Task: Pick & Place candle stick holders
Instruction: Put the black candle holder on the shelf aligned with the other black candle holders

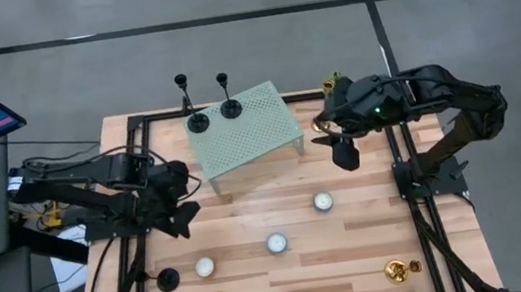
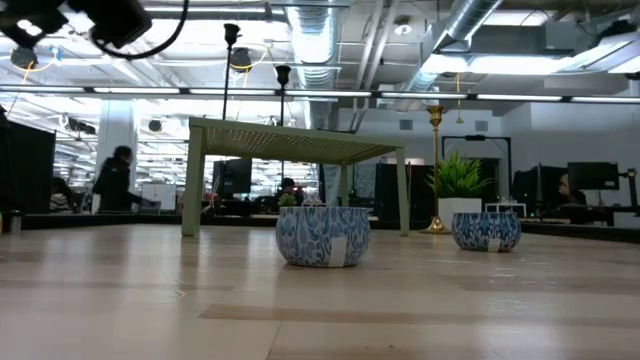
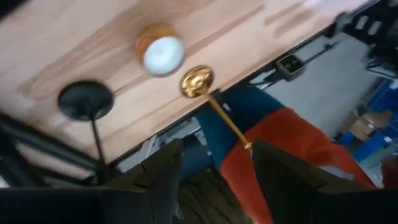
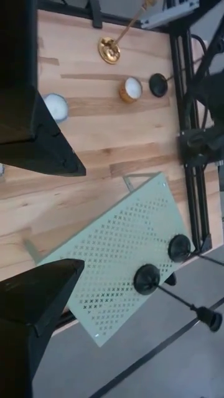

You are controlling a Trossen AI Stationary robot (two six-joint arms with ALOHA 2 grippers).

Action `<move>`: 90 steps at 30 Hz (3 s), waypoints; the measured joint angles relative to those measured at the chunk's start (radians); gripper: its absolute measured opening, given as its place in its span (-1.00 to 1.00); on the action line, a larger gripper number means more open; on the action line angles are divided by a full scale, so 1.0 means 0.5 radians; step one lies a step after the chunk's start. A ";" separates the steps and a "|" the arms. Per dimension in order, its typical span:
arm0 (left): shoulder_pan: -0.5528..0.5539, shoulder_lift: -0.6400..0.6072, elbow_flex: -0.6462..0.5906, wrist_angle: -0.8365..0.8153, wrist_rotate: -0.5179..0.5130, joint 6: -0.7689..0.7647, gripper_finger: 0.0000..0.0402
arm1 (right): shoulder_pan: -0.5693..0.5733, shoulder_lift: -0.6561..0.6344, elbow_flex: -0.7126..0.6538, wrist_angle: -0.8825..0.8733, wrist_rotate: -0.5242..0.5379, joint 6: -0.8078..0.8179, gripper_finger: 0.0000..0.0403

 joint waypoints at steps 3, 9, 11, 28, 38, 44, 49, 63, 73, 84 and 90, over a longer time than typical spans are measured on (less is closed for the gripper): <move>0.000 0.016 -0.031 -0.038 0.079 -0.045 -0.09 | 0.025 0.000 0.000 0.000 -0.001 -0.002 0.10; -0.143 0.127 -0.122 -0.040 0.400 -0.099 -0.13 | 0.062 0.000 0.000 -0.028 0.000 -0.002 0.10; -0.204 0.157 -0.160 -0.038 0.492 -0.087 -0.13 | 0.062 0.000 0.000 -0.056 0.000 -0.001 0.10; -0.403 0.219 -0.426 -0.030 0.714 -0.019 -0.13 | 0.060 0.000 0.000 -0.091 0.000 -0.047 0.10; -0.455 0.270 -0.504 0.061 0.767 0.008 -0.13 | 0.060 0.000 0.000 -0.090 0.000 -0.053 0.10; -0.554 0.346 -0.537 0.183 0.859 0.009 -0.13 | 0.060 0.000 0.000 -0.091 0.000 -0.052 0.10; -0.632 0.389 -0.539 0.215 0.896 0.009 -0.13 | 0.060 0.000 0.000 -0.091 0.000 -0.053 0.10; -0.645 0.393 -0.538 0.248 0.962 0.007 -0.38 | 0.060 0.000 0.000 -0.095 0.000 -0.063 0.10; -0.645 0.392 -0.538 0.251 0.970 0.021 -0.82 | 0.060 0.000 0.000 -0.104 0.001 -0.086 0.10; -0.645 0.243 -0.535 0.235 0.858 -0.232 -0.82 | 0.046 -0.006 -0.001 -0.099 0.001 -0.157 0.10; -0.645 -0.092 -0.534 0.224 0.765 -0.700 -0.82 | 0.024 -0.020 -0.001 -0.089 0.009 -0.228 0.10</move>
